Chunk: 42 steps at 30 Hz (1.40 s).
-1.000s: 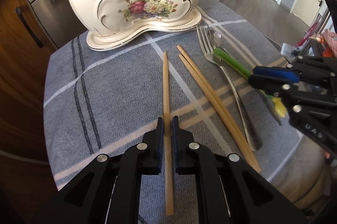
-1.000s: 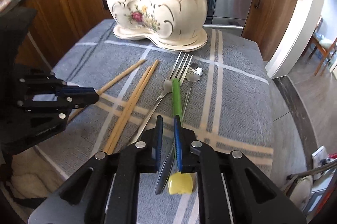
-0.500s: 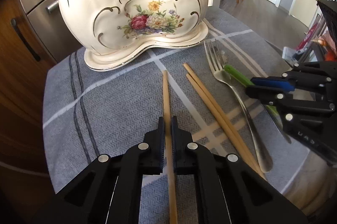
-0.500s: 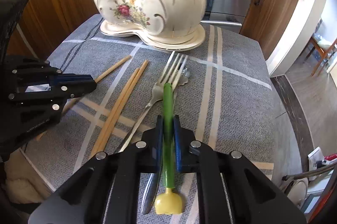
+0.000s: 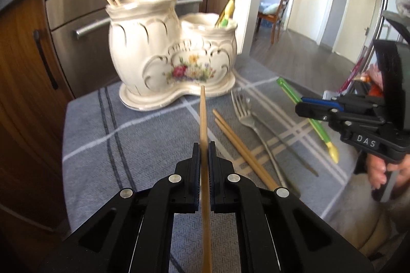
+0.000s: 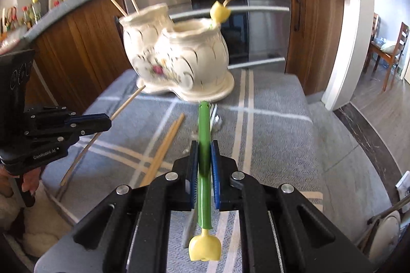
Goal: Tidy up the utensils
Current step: 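Lift chopstick with left tool while right tool lifts the spatula toward the holder, then lower chopstick into taller pot with left tool while right tool lowers spatula into smaller pot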
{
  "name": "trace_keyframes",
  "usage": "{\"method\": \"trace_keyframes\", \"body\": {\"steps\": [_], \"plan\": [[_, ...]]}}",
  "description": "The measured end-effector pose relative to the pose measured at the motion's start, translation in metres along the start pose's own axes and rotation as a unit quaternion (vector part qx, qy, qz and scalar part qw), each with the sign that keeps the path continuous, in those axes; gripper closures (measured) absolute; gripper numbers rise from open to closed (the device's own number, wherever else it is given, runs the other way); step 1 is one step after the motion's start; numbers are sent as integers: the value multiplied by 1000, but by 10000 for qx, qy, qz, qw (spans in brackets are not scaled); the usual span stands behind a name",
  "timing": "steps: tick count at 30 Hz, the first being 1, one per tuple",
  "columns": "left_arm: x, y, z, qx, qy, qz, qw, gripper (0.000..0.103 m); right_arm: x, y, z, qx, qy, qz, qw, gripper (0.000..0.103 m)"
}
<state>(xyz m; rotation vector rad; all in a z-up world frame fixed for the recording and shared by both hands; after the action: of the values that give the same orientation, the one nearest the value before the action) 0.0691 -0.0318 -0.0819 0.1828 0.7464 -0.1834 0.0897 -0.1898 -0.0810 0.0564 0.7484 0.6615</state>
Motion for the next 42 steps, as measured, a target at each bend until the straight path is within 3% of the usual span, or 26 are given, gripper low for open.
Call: {"method": "trace_keyframes", "body": {"steps": [4, 12, 18, 23, 29, 34, 39, 42], "plan": [[-29, 8, 22, -172, -545, -61, 9983, 97, -14, 9, 22, -19, -407, 135, 9991, 93], [-65, 39, 123, -541, -1819, 78, 9818, 97, -24, 15, 117, 82, -1438, 535, 9881, 93], [-58, 62, 189, -962, -2337, 204, 9673, 97, -11, 2, 174, 387, -1943, 790, 9770, 93], [-43, 69, 222, -1074, -2661, 334, 9574, 97, 16, -15, 197, 529, -2174, 662, 9724, 93], [-14, 66, 230, -1053, -2867, 663, 9499, 97, 40, -20, 201, 236, -2494, 248, 9678, 93], [-3, 65, 222, -1048, -2998, 882, 9441, 97, 51, -18, 196, 84, -2521, 178, 9675, 93], [7, 62, 216, -910, -3070, 1081, 9412, 97, 65, -16, 187, -66, -2433, 151, 9698, 93], [9, 57, 211, -813, -3030, 1042, 9438, 97, 69, -18, 181, -41, -2375, 134, 9713, 93]]}}
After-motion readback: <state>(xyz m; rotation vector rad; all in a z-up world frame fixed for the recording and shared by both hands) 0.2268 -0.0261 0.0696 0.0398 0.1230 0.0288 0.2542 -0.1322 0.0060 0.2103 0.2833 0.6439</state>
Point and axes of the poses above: each gripper's, at about its wrist camera, not at the fingertips, and x roughly the way its jaws point, y to its left, z to its top, the point moved 7 cm from there along x, roughly the way its jaws point, and after that the axes turned 13 degrees about z, right-handed, at the moved point
